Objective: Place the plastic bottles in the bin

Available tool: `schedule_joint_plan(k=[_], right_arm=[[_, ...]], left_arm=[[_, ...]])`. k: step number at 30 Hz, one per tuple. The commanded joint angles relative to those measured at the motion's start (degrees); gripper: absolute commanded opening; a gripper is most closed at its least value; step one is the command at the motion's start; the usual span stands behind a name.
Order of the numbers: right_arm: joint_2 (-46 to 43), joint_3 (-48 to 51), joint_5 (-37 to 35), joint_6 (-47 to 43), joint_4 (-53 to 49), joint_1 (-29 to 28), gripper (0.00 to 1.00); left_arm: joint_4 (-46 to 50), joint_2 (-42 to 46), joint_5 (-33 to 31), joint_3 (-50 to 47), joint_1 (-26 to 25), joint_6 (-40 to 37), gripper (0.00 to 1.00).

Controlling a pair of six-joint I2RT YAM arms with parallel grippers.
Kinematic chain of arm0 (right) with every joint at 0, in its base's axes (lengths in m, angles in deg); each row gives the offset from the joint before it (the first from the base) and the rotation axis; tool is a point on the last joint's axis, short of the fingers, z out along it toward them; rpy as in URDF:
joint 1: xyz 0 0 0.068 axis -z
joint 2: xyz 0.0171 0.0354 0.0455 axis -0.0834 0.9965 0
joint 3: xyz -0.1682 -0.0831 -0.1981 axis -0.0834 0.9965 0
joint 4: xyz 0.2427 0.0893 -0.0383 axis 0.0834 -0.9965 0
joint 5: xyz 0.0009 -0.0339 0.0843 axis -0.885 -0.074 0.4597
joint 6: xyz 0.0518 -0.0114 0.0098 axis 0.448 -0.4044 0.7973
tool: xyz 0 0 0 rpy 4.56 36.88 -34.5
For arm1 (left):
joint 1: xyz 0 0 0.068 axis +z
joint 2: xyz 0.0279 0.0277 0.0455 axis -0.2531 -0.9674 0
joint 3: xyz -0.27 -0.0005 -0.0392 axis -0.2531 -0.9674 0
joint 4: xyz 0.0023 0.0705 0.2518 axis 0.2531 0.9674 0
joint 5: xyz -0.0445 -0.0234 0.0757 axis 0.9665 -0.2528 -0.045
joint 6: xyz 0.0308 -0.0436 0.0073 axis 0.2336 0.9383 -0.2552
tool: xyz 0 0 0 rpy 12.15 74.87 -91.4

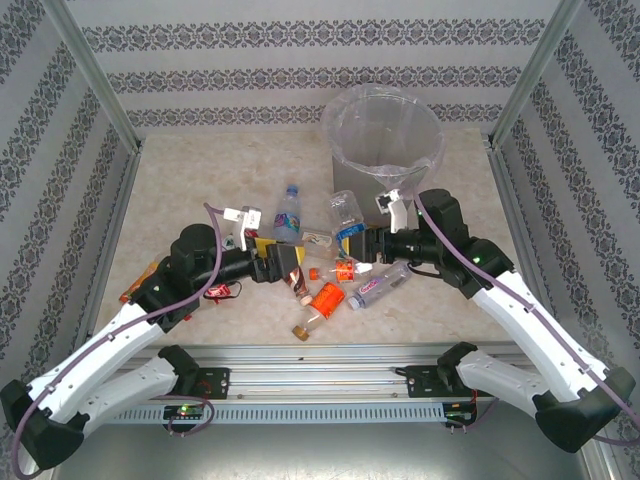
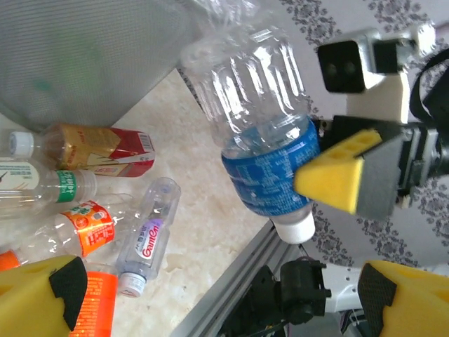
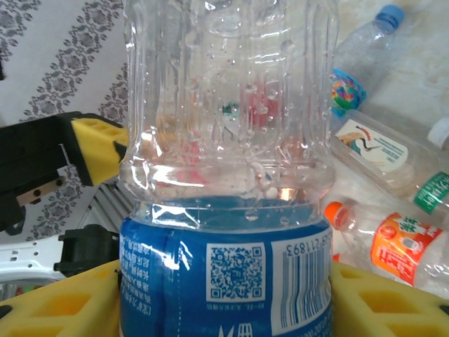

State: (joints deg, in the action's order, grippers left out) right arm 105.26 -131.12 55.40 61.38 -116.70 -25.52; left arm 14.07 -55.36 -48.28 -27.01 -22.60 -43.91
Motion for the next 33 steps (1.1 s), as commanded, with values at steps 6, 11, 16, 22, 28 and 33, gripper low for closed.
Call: schedule_joint_plan(k=[6,11,16,22,28,33], right_arm=[[3.47,-15.09,-0.08,-4.85,-9.87,7.88,0.54],[9.08,-22.58,-1.17,-6.75,-12.71,13.56,0.54],[14.98,-28.75,-4.00,-7.27,-12.93,16.53,0.55],[24.10,-36.91,-8.82,-10.11,-13.97,18.61,0.54],[30.93,-44.04,-12.08,-11.12,-15.36,19.24,0.53],[36.84,-49.89,-15.70,-11.99,-17.98,19.28,0.53]], left_arm=[[-4.02,-1.21,0.74,-1.48,-1.24,-5.77,1.00],[-3.77,-1.79,1.62,-1.11,-1.33,-6.93,1.00],[0.03,-3.59,3.27,0.77,-1.33,-10.71,1.00],[0.90,-3.31,5.80,1.04,-1.33,-12.77,1.00],[-0.84,-1.71,7.35,-0.17,-1.42,-12.25,1.00],[-3.99,-1.07,6.94,-1.32,-1.93,-10.48,1.00]])
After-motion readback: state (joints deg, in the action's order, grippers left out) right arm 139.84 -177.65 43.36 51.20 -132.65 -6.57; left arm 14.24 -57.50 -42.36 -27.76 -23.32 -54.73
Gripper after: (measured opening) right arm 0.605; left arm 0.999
